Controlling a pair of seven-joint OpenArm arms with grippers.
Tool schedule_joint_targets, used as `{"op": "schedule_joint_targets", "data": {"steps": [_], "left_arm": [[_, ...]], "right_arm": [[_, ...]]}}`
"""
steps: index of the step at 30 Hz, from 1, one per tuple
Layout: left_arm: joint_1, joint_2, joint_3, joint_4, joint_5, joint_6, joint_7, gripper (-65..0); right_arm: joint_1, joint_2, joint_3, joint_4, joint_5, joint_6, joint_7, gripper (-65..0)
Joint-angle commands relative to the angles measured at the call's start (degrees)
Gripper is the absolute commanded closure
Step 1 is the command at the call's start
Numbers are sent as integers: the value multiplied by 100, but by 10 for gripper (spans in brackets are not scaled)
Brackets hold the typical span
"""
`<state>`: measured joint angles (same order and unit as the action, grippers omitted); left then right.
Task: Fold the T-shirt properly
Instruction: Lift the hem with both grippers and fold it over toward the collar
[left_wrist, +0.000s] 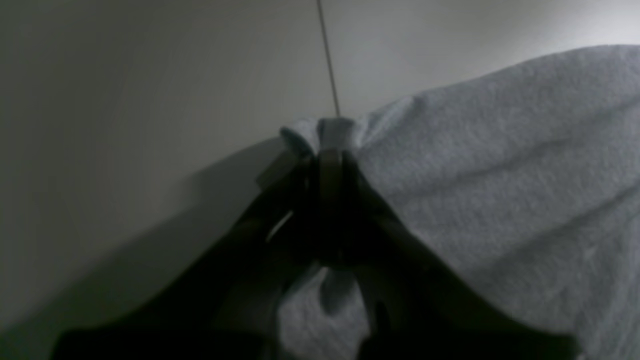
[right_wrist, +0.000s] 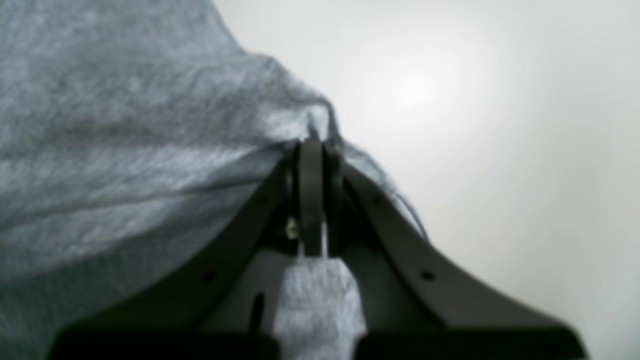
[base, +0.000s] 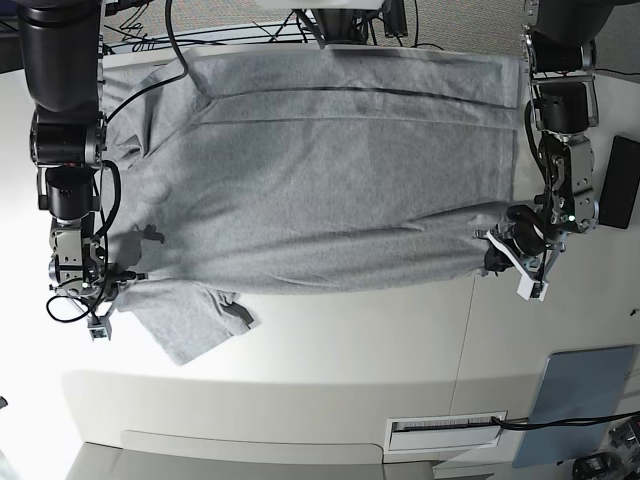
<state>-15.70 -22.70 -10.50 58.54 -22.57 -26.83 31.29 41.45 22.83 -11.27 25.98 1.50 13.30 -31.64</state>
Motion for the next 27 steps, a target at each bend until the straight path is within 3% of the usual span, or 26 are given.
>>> {"op": "schedule_joint_targets", "data": {"steps": [1,6,14,27], "left_arm": [[-129,-96,-17,98,-59,-20,-90,0],[-127,-96,-17,101,-61,-22,-90,0],[-125,-98,-17,229,-68,-24,-181,0],[691,-146,-59,1663,-417,-17,44,0]], "right_arm": [[87,105,11,114,-116,-166,-229,0],[-450,251,11,1279,-111,-306,-625,0],[-1895,610,173,3956,-457,-892,-866,0],[-3421,654,1379,6052,-251,-861,-1156,0]]}}
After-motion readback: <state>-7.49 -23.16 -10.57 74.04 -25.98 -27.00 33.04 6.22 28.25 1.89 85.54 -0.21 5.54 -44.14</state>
